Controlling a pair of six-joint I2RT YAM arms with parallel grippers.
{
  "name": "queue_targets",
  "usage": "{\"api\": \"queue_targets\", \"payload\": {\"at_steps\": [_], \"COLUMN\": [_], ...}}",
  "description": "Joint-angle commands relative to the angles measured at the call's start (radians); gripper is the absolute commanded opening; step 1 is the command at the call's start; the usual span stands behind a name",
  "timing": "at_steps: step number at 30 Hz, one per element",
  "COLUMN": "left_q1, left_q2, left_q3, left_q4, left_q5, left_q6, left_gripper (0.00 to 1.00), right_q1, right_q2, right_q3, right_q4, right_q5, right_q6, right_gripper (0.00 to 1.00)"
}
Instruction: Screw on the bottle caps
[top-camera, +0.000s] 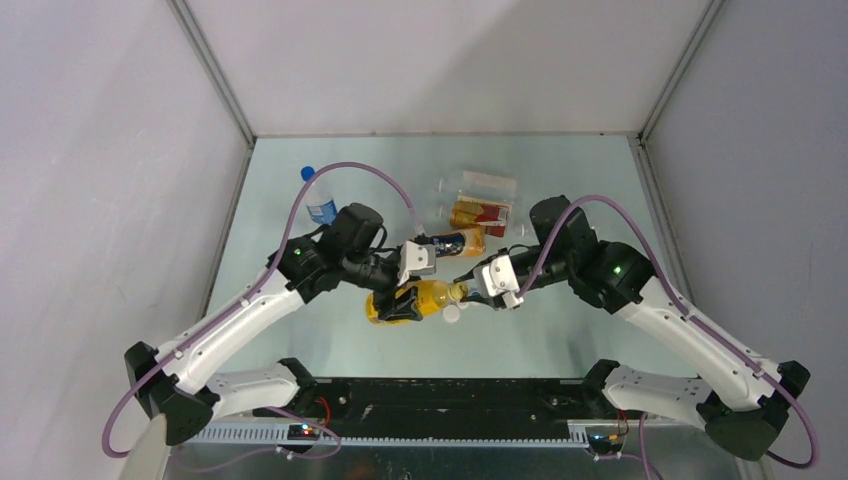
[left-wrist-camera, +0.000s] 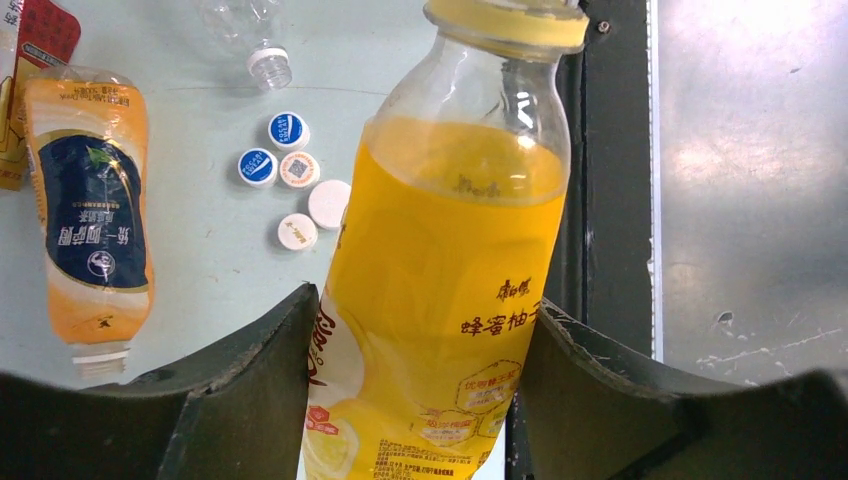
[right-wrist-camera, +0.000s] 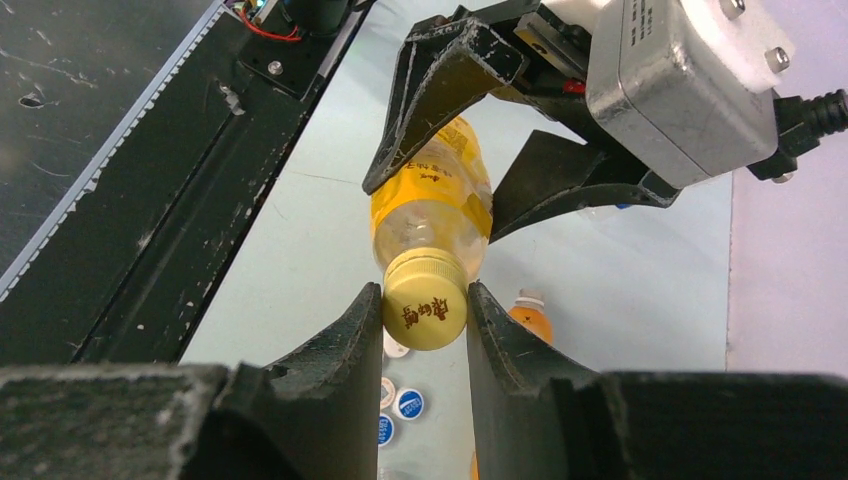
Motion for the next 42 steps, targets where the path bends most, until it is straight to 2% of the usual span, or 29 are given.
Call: {"api": "queue_targets", "payload": {"at_steps": [1, 6, 12, 19, 24, 42], "left_q1": [0.001, 0.001, 0.000, 0.001, 0.000, -0.065], "left_q2": [-0.035, -0.073, -0.114, -0.142, -0.177, -0.263], "left_q3": [0.029, -0.032, -0.084, -0.129, -0.179, -0.361], "left_q4": [0.351, 0.455, 0.516, 0.618, 0.719, 1.156], "left_q5": [0.126, 0.131, 0.111, 0.078, 0.011, -0.357], "left_q6": [-0.116, -0.143, -0.138, -0.156, -0.204, -0.440], "left_gripper": [0.06, 0.06, 0.05, 0.05, 0.05, 0.06], "right_q1": [0.022, 0.007, -0.070, -0.099, -0.101, -0.096], "right_q2": [0.047, 0.055, 0.045, 0.056, 0.064, 0.046], "right_q3": [-0.006, -0.007, -0.023, -0.023, -0.023, -0.022], "right_q4": [0.000, 0.012, 0.104, 0.201, 0.258, 0.309], "right_q5": [-0.052, -0.077, -0.158, -0.224, -0.116, 0.191], "right_q6": [0.024, 0.064, 0.215, 0.401, 0.566, 0.910], "right_gripper": [0.00, 0.00, 0.00, 0.00, 0.00, 0.00]}}
